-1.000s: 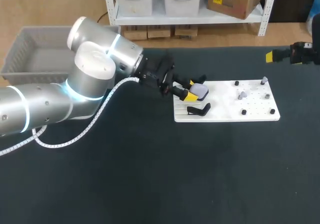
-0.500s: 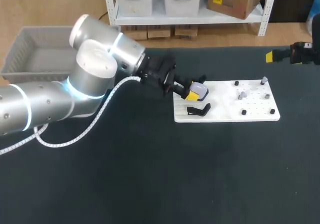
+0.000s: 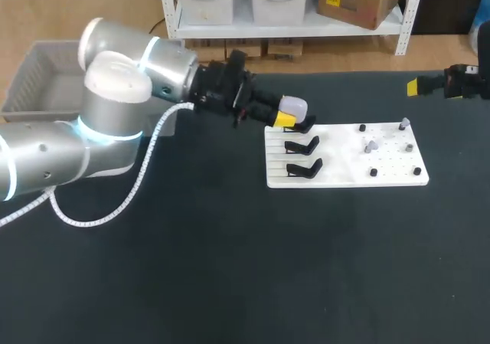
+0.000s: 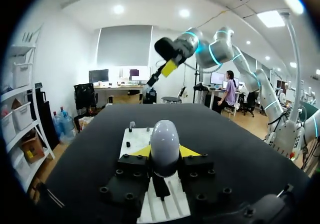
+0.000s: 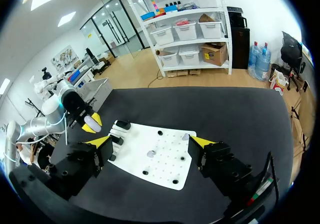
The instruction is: Pick up each earbud case from the left stands, insert the matching earbuds, close the lid, and place the case in the box.
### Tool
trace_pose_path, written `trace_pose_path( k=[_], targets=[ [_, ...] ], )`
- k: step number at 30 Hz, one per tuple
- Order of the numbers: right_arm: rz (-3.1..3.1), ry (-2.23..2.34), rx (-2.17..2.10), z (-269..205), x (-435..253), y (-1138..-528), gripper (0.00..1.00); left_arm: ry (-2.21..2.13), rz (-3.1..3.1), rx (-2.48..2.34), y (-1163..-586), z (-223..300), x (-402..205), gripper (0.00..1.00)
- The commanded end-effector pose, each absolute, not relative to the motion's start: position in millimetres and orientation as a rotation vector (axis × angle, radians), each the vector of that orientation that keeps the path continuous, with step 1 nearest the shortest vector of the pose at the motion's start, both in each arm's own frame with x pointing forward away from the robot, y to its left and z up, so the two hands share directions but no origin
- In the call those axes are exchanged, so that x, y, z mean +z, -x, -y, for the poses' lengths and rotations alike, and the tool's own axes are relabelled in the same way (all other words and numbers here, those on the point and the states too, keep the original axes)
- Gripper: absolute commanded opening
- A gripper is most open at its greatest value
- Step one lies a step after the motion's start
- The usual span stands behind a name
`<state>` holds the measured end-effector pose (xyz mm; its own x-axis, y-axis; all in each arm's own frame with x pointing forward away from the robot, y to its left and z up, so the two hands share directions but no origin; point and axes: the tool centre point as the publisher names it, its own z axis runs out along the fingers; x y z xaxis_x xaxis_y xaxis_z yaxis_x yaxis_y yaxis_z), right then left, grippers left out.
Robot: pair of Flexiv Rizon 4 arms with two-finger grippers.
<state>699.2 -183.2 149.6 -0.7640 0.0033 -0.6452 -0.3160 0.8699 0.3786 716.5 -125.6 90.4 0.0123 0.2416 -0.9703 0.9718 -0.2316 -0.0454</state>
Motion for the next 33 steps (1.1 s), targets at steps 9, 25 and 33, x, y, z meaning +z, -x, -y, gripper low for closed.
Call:
trace_pose_path(
  k=[9,25,33],
  targets=[
    [-2.371,0.227,0.629,183.7,149.3,-699.2,1.0,-1.435,-1.223,-1.235,-674.0,121.0,134.5,0.0],
    [-2.371,0.227,0.629,183.7,149.3,-699.2,1.0,-1.327,-1.211,-1.243,-653.3,126.4,156.2,0.0],
    [-2.371,0.227,0.629,183.7,149.3,-699.2,1.0,-1.396,-1.154,-1.259,-645.6,127.1,162.6,0.0]
  ],
)
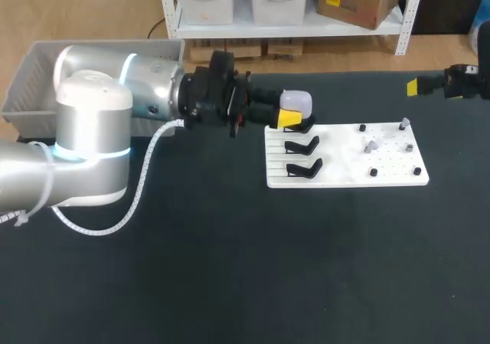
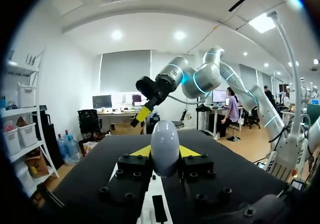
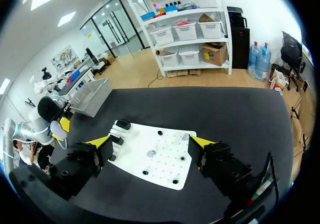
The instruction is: Pick up each earbud case from the left stands, insert the matching earbuds, close the lid, and place the case in the box.
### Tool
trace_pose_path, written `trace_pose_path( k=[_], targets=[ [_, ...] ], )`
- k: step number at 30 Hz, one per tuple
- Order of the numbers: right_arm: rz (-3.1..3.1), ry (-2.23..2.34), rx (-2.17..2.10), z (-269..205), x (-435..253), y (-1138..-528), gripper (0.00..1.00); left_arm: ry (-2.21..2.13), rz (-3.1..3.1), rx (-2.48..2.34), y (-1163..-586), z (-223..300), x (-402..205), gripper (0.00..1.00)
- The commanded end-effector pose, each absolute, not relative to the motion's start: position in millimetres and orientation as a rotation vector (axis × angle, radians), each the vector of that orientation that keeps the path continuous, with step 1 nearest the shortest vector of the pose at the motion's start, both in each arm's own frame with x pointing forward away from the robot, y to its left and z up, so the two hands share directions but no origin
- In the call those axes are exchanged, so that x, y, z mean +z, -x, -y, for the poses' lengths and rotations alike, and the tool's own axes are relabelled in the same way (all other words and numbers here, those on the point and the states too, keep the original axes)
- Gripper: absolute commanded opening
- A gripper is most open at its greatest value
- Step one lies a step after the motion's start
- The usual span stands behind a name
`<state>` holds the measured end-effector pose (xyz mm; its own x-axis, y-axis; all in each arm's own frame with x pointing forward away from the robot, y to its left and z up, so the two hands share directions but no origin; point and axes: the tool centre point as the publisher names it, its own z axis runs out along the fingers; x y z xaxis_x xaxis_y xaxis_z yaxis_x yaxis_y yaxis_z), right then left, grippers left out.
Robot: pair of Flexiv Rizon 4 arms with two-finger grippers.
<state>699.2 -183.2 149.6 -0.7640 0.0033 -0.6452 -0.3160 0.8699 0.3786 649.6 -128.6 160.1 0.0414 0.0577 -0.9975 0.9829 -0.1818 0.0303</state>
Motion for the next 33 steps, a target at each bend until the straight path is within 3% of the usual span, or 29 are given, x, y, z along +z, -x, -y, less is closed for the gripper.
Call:
trace_pose_path(
  k=[1,11,16,26,33],
  targets=[
    [-2.371,0.227,0.629,183.7,149.3,-699.2,1.0,-1.396,-1.154,-1.259,-645.6,127.1,162.6,0.0],
    [-2.371,0.227,0.629,183.7,149.3,-699.2,1.0,-1.396,-1.154,-1.259,-645.6,127.1,162.6,0.0],
    [-2.288,0.364,0.589,169.3,168.5,-670.4,1.0,-1.396,-1.154,-1.259,-645.6,127.1,162.6,0.0],
    [-2.261,0.553,0.538,109.5,202.2,-602.0,1.0,-1.396,-1.154,-1.259,-645.6,127.1,162.6,0.0],
    [-2.276,0.662,0.616,63.1,207.6,-596.9,1.0,-1.396,-1.154,-1.259,-645.6,127.1,162.6,0.0]
  ],
)
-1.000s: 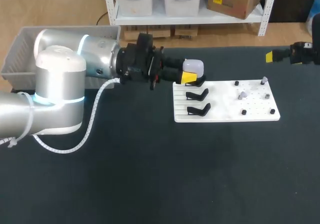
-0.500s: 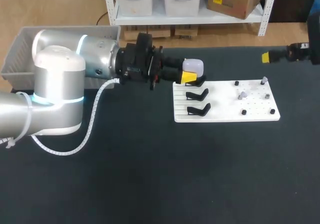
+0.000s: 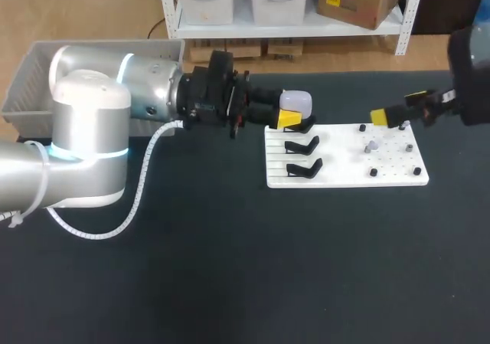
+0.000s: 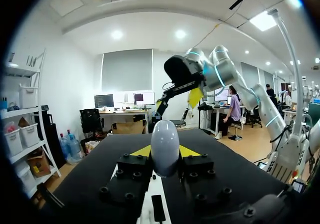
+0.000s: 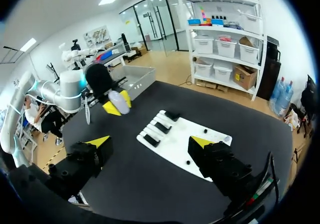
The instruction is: Pick up each earbud case from the left stands, insert the matching earbuds, close the lid, and place the case in the box.
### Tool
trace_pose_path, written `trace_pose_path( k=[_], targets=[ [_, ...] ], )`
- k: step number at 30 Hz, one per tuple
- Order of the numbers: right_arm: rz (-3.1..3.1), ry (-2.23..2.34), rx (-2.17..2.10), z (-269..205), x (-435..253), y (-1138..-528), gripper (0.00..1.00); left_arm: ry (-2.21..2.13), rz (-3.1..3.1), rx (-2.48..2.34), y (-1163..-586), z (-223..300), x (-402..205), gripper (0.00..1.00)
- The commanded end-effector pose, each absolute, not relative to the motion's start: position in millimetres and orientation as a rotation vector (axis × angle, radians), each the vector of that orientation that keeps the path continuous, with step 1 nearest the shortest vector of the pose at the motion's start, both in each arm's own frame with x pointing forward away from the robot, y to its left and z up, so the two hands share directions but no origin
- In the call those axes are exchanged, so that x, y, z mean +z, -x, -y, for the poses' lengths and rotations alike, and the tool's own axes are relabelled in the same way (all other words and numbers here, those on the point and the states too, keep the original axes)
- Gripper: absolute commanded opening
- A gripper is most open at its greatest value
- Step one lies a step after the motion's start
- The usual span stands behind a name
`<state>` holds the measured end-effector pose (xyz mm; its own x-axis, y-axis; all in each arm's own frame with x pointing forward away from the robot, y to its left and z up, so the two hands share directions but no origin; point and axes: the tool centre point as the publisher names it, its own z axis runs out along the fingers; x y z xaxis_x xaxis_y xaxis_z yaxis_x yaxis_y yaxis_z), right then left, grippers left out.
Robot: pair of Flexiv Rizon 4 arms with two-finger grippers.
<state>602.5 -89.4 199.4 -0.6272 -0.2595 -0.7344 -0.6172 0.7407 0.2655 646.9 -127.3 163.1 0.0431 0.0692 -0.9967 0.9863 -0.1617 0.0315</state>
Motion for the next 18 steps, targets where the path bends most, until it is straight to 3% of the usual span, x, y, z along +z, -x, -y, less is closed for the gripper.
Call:
trace_pose_path(
  k=[1,18],
  targets=[
    [-2.281,0.683,0.627,56.1,206.9,-598.5,1.0,-1.396,-1.154,-1.259,-645.6,127.1,162.6,0.0],
    [-2.381,0.756,0.672,-2.6,192.3,-611.1,1.0,-1.396,-1.154,-1.259,-645.6,127.1,162.6,0.0]
  ],
)
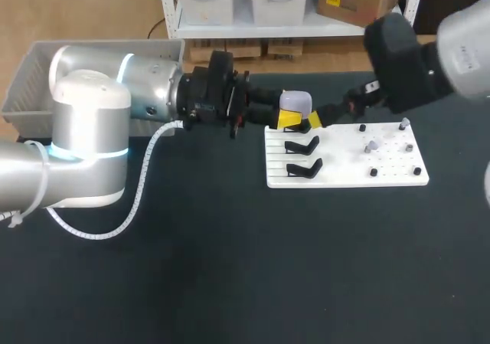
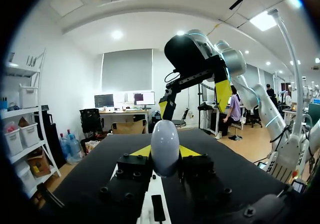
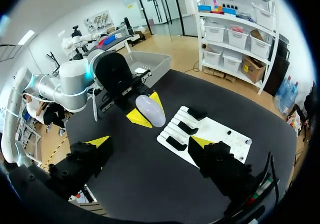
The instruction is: Pick up each earbud case from the left stands, insert the matching earbuds, close the lid, and place the case in the box.
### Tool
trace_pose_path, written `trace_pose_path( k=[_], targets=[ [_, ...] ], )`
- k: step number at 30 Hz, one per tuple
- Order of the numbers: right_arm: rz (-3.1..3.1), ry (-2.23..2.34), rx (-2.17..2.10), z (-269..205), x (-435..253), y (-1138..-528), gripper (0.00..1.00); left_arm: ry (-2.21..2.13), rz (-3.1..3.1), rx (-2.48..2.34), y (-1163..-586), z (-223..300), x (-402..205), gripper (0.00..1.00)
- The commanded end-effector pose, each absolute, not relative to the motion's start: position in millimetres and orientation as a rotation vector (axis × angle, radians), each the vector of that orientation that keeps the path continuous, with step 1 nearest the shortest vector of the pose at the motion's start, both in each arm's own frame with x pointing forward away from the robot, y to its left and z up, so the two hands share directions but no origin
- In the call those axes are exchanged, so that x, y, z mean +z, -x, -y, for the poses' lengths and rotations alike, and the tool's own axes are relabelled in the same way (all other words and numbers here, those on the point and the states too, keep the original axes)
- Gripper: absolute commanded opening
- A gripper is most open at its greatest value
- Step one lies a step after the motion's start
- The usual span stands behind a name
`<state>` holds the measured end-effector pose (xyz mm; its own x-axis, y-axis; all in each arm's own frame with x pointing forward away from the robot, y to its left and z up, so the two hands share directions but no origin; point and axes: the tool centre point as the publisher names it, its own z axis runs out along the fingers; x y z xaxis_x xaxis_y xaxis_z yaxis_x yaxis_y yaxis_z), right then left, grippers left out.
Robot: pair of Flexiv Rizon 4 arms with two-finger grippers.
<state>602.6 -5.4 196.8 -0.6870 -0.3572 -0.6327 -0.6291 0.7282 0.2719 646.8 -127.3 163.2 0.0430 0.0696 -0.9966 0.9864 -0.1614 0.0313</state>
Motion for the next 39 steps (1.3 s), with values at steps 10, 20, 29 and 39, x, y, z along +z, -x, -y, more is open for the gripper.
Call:
trace_pose_path(
  k=[10,20,29,39],
  targets=[
    [-2.394,0.749,0.68,-12.9,186.0,-624.0,1.0,-1.396,-1.154,-1.259,-645.6,127.1,162.6,0.0],
    [-2.418,0.728,0.686,-14.6,175.4,-637.8,1.0,-1.396,-1.154,-1.259,-645.6,127.1,162.6,0.0],
    [-2.426,0.703,0.687,-11.7,171.2,-646.1,1.0,-1.396,-1.154,-1.259,-645.6,127.1,162.6,0.0],
    [-2.424,0.665,0.677,-6.2,172.2,-653.9,1.0,-1.396,-1.154,-1.259,-645.6,127.1,162.6,0.0]
  ],
)
